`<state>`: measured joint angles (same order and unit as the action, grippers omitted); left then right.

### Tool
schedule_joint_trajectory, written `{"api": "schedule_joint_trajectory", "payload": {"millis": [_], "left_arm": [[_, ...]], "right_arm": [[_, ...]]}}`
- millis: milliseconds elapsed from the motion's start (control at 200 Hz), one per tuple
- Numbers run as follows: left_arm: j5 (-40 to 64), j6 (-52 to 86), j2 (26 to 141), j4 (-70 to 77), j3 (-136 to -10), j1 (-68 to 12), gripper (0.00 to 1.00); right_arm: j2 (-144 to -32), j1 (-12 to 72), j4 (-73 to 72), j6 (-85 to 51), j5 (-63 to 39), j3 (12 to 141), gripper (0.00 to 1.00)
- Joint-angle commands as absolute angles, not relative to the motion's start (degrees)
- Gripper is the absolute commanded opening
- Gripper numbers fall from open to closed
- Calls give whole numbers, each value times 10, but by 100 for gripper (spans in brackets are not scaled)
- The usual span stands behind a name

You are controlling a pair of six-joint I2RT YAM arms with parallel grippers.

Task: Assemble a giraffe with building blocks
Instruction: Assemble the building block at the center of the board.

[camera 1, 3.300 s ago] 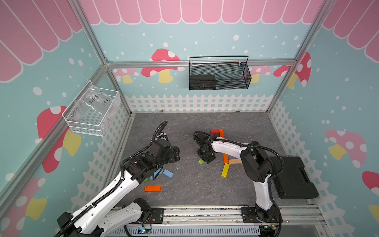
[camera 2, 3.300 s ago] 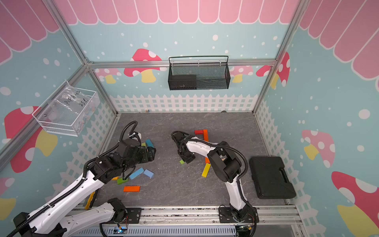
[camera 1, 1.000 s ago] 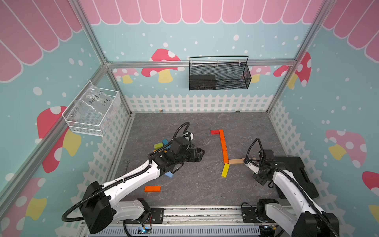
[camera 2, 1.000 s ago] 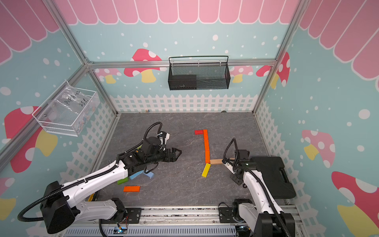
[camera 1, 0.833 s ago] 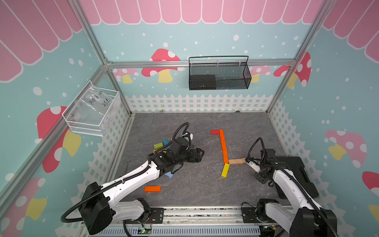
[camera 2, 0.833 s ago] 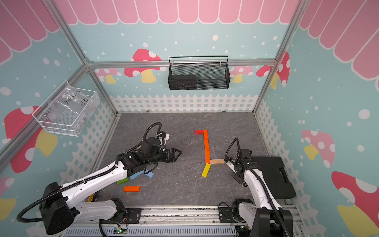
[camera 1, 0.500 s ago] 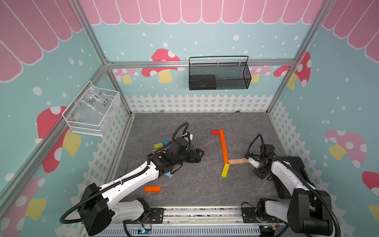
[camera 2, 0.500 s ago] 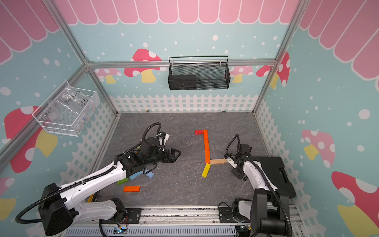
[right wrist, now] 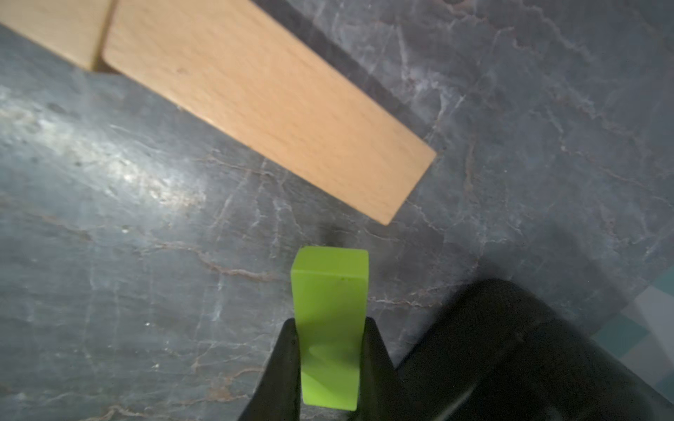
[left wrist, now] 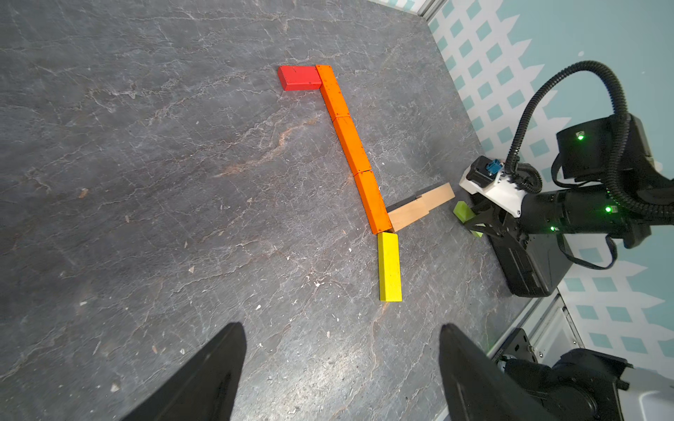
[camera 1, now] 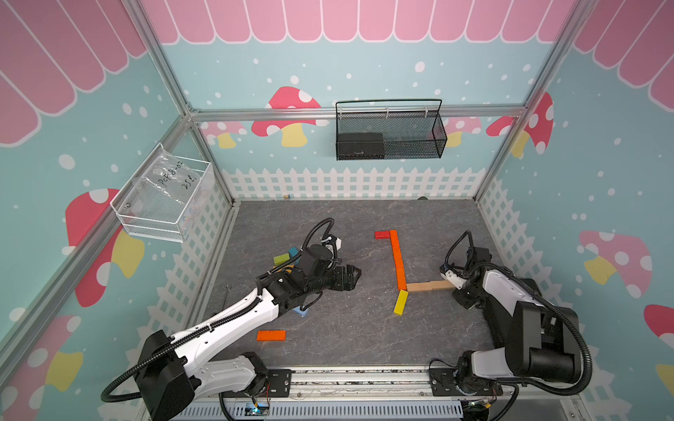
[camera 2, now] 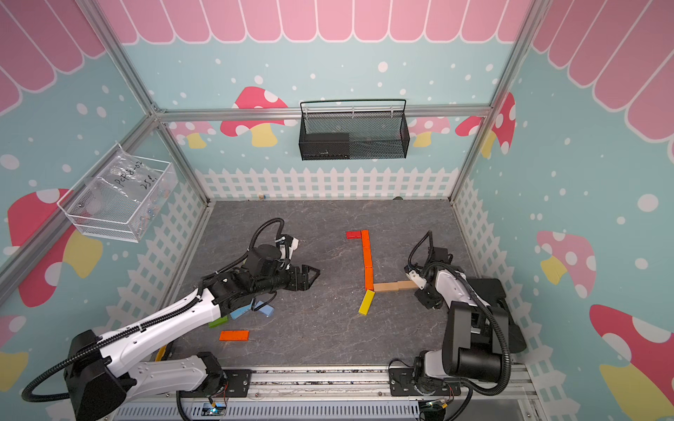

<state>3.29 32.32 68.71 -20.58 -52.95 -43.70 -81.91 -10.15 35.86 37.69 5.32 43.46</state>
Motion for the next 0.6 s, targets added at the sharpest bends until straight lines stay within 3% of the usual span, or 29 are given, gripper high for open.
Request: {"api": "schedule_joint_trajectory", "payload": {"millis": [0, 225, 390, 596], "left_arm": [[36, 311, 680, -212, -530, -439, 86], [34, 309, 681, -214, -532, -439, 86], [33, 309, 681, -214, -531, -439, 86], [31, 308, 681, -216, -531, -439, 86]], "right_arm": [[-836, -106, 363, 373, 44, 448, 0], [-857, -115, 357, 374, 47, 447, 4], [-868, -121, 350, 366, 58, 458, 15], [-869, -123, 350, 364, 58, 457, 21]]}}
